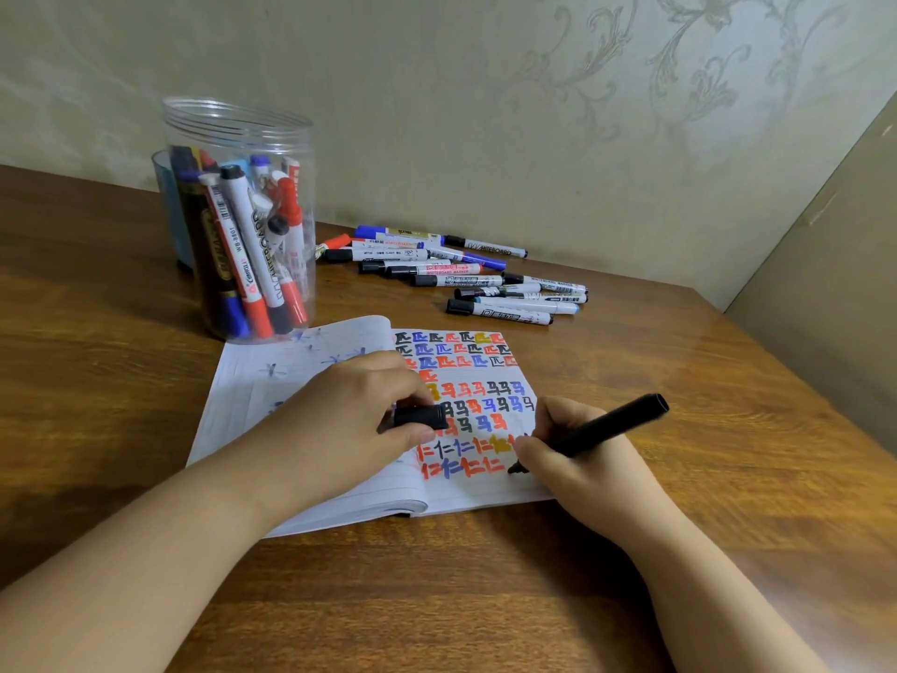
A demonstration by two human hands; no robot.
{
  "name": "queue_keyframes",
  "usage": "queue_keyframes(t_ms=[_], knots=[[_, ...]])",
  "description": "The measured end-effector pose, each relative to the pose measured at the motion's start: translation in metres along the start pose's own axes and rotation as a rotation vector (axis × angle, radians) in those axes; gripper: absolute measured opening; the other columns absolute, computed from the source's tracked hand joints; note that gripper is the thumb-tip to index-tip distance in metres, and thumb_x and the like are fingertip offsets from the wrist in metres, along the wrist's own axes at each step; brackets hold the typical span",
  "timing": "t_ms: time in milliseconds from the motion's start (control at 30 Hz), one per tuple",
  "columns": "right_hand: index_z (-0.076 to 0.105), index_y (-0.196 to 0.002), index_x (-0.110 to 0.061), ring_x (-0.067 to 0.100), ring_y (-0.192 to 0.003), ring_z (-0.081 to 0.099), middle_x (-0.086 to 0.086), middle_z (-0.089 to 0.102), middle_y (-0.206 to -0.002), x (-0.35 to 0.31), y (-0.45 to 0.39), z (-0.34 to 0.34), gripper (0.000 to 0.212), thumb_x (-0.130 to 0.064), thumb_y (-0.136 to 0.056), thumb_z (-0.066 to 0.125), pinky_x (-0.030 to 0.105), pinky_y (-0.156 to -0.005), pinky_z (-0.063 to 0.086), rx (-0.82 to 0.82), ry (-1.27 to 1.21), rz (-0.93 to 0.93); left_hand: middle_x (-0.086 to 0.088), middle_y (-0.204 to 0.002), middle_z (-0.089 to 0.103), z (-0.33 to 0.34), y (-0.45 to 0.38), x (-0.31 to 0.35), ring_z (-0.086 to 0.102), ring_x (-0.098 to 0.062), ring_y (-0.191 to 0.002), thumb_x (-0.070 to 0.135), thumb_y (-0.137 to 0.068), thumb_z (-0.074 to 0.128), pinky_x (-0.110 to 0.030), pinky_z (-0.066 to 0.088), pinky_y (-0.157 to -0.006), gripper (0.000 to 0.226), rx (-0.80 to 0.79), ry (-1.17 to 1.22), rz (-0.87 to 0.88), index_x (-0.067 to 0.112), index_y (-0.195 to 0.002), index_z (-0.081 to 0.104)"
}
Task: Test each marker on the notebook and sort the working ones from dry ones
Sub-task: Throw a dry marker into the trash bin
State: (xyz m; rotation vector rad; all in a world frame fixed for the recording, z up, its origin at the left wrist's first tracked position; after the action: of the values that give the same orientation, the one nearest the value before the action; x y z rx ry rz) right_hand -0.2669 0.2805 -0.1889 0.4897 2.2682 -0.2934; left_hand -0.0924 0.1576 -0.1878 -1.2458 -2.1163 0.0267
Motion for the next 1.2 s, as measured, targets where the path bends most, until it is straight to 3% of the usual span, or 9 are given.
queue_keyframes(t_ms=[167, 300, 400, 567, 767, 933, 1033, 1200], knots=[[0.048, -0.071, -0.006, -0.005, -0.065, 0.063, -0.003, 0.066, -0.074, 0.000, 0.000, 0.000, 0.023, -0.016, -0.086, 0.062, 0.014, -0.047, 0.040, 0.040, -0.050, 0.030, 0.019, -0.092, 0.053, -0.002, 0.000, 0.001, 0.051, 0.001, -0.088, 0.032, -0.081, 0.066, -0.009, 0.039, -0.071, 0.018, -0.003, -0.015, 0.005, 0.029, -0.099, 0.065], [0.050, -0.077, -0.003, -0.005, -0.069, 0.064, -0.001, 0.068, -0.080, -0.001, 0.000, 0.001, 0.020, -0.017, -0.087, 0.061, 0.019, -0.051, 0.047, 0.039, -0.010, 0.039, 0.017, -0.095, 0.054, -0.002, 0.000, 0.002, 0.052, -0.002, -0.089, 0.031, -0.082, 0.065, -0.011, 0.041, -0.074, 0.019, -0.009, -0.022, 0.000, 0.029, -0.100, 0.065], [0.048, -0.072, -0.005, -0.005, -0.059, 0.062, -0.006, 0.065, -0.066, -0.004, 0.002, 0.000, 0.022, -0.014, -0.087, 0.062, 0.011, -0.044, 0.040, 0.079, -0.055, 0.018, 0.018, -0.095, 0.053, -0.003, -0.001, 0.003, 0.052, -0.001, -0.090, 0.031, -0.082, 0.065, -0.012, 0.041, -0.074, 0.019, -0.011, -0.010, -0.003, 0.029, -0.101, 0.064], [0.049, -0.066, -0.009, 0.004, -0.043, 0.043, -0.006, 0.049, -0.045, -0.017, -0.001, -0.006, 0.027, -0.020, -0.086, 0.063, 0.014, -0.045, 0.035, 0.212, -0.268, -0.051, 0.018, -0.100, 0.055, -0.007, -0.002, 0.003, 0.053, 0.000, -0.092, 0.030, -0.086, 0.060, -0.004, 0.038, -0.071, 0.019, 0.027, 0.023, -0.005, 0.029, -0.105, 0.061], [0.058, -0.075, -0.011, 0.002, -0.047, 0.047, -0.007, 0.058, -0.054, -0.064, -0.026, -0.007, 0.015, -0.018, -0.081, 0.069, 0.015, -0.045, 0.036, -0.029, -0.408, -0.097, 0.017, -0.104, 0.060, -0.014, -0.006, -0.005, 0.052, 0.003, -0.093, 0.024, -0.087, 0.059, 0.003, 0.035, -0.073, 0.023, 0.109, 0.044, -0.055, 0.026, -0.110, 0.060], [0.060, -0.075, -0.009, 0.008, -0.046, 0.046, 0.002, 0.054, -0.053, -0.065, -0.042, 0.017, 0.023, -0.019, -0.093, 0.052, 0.017, -0.045, 0.034, 0.122, -0.800, 0.015, 0.022, -0.094, 0.049, -0.018, -0.006, -0.008, 0.049, 0.005, -0.088, 0.024, -0.089, 0.057, 0.002, 0.036, -0.069, 0.019, 0.180, 0.049, -0.128, 0.027, -0.108, 0.057], [0.049, -0.073, -0.010, 0.011, -0.046, 0.045, 0.006, 0.053, -0.053, -0.055, -0.038, 0.025, 0.022, -0.015, -0.094, 0.050, 0.018, -0.045, 0.035, 0.127, -0.798, 0.034, 0.026, -0.087, 0.046, -0.016, -0.007, -0.009, 0.046, 0.013, -0.079, 0.024, -0.088, 0.058, 0.004, 0.035, -0.070, 0.019, 0.173, 0.055, -0.115, 0.028, -0.107, 0.057], [0.049, -0.070, -0.012, 0.012, -0.051, 0.047, 0.006, 0.054, -0.056, -0.047, -0.036, 0.024, 0.023, -0.014, -0.093, 0.053, 0.020, -0.051, 0.038, 0.101, -0.818, 0.037, 0.022, -0.091, 0.054, -0.012, -0.006, -0.003, 0.046, 0.017, -0.081, 0.021, -0.086, 0.060, 0.002, 0.035, -0.073, 0.019, 0.143, 0.078, -0.050, 0.025, -0.105, 0.060]])
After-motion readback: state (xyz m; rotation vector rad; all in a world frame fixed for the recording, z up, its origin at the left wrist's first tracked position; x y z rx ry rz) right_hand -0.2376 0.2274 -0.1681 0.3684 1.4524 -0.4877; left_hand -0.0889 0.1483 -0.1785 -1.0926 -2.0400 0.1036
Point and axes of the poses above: each hand's wrist, its own y-axis away from the middle knuckle, its own z-axis out of the palm, x = y × z, the point moved 1 cm from there along -y, towards the middle knuckle
